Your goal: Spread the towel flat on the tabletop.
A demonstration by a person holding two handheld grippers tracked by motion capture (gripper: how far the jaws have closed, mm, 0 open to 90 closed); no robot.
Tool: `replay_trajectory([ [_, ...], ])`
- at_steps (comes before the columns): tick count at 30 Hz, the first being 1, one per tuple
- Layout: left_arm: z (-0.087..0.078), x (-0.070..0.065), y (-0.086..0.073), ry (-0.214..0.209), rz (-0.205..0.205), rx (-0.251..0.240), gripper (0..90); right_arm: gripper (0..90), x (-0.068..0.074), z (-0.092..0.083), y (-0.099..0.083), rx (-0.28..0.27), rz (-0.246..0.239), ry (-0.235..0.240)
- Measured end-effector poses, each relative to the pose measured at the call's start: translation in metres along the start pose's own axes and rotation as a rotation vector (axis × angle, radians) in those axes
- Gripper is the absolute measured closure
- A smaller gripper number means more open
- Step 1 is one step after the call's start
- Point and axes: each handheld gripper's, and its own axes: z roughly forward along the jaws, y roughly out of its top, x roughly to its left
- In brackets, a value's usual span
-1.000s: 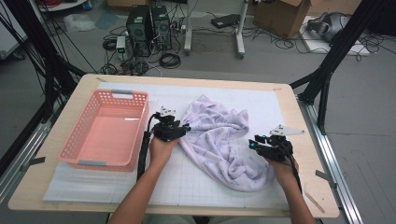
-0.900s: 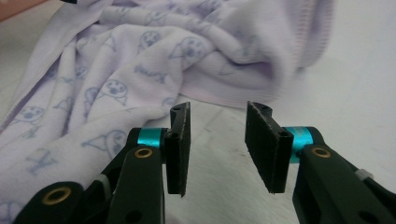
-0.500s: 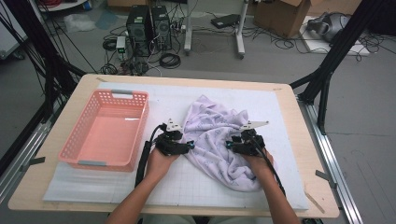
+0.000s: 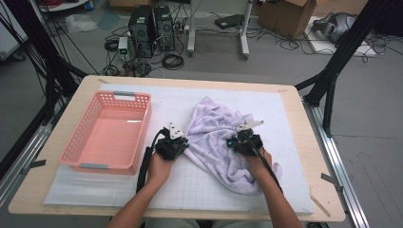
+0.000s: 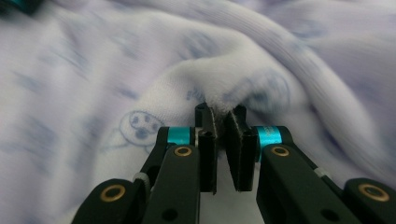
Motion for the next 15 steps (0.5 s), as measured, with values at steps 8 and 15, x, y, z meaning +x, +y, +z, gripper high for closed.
replay_trajectory([
  [8,0.005,0.015,-0.005,-0.016,-0.09,0.004,69.2,72.6,-0.052,-0.025,-0.005,-0.029,0.16,-0.25],
  [15,-0.008,0.009,0.001,-0.016,-0.069,-0.07,51.2,58.0,-0.056,-0.049,-0.007,-0.192,0.23,-0.189],
])
